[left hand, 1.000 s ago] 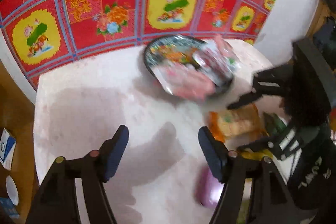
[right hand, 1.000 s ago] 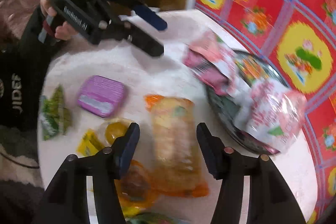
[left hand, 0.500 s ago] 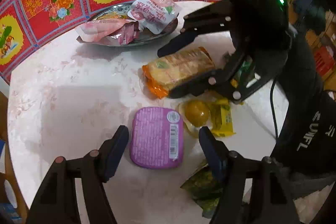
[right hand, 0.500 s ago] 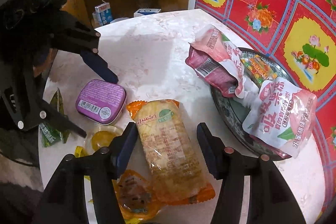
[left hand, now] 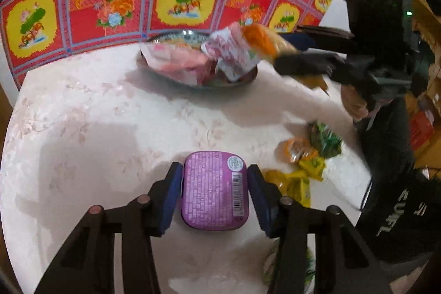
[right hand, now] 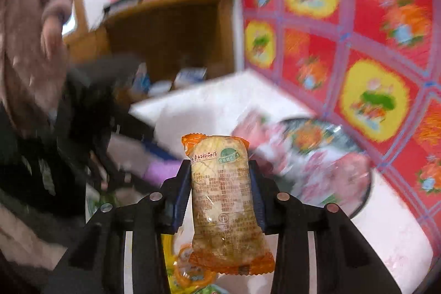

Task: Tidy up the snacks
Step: 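Carry the pastry and purple tin onto the plate and open both tools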

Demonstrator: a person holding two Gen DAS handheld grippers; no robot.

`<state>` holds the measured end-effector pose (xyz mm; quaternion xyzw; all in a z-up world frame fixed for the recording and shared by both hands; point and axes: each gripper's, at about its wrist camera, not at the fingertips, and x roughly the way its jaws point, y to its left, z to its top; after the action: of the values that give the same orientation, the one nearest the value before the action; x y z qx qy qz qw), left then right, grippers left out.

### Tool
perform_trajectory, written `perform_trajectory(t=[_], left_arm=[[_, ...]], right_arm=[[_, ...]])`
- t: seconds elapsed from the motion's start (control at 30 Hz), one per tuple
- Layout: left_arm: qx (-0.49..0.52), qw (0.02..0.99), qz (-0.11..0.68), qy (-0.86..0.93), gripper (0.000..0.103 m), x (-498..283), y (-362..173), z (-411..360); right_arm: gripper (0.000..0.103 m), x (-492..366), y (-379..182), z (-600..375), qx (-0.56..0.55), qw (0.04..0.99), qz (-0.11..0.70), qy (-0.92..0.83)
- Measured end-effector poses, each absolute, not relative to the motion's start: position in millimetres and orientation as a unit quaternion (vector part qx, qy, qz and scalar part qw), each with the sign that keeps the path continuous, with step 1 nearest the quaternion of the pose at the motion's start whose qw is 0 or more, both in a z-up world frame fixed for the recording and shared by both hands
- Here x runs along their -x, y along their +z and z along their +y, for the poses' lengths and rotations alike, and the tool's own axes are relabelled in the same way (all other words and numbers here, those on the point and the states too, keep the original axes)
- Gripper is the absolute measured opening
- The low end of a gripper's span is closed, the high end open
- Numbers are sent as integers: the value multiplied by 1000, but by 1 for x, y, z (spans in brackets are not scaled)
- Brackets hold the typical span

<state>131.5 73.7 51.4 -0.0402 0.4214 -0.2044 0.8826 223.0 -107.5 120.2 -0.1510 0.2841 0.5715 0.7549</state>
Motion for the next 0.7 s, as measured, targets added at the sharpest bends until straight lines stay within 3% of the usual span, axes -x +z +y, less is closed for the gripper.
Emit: perform_trajectory(t=[0.37, 0.7], left_arm=[[-5, 927, 338, -159, 51, -170, 116, 57], [-33, 908, 394, -135, 51, -291, 103, 36]], right_arm=[[40, -279, 108, -124, 61, 849, 310, 424], [41, -280, 105, -127, 52, 868, 287, 401]])
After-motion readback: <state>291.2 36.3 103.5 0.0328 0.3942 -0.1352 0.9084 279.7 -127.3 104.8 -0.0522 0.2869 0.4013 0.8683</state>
